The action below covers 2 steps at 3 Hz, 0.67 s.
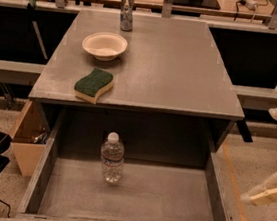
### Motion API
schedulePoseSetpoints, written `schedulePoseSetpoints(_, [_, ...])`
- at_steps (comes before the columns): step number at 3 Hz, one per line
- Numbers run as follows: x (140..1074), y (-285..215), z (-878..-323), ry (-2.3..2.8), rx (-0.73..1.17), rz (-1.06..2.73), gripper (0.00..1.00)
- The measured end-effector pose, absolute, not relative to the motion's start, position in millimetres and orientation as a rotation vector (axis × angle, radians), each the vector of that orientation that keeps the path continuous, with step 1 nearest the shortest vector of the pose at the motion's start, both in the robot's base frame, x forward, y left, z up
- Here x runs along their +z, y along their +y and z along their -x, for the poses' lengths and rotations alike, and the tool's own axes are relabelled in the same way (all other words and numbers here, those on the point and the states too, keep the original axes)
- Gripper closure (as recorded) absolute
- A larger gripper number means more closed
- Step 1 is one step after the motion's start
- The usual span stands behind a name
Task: Pick water bottle from top drawer and place on counter
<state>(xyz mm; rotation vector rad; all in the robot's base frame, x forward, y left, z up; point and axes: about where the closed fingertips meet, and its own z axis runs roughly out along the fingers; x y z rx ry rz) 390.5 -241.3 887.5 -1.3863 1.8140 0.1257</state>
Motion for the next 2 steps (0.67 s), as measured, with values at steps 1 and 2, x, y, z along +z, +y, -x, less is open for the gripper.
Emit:
schedulePoseSetpoints(1, [887,-239,-390,1.812,0.130,1.387,0.00])
schedulePoseSetpoints(2, [845,-195,-390,1.806,0.280,1.389,0.00])
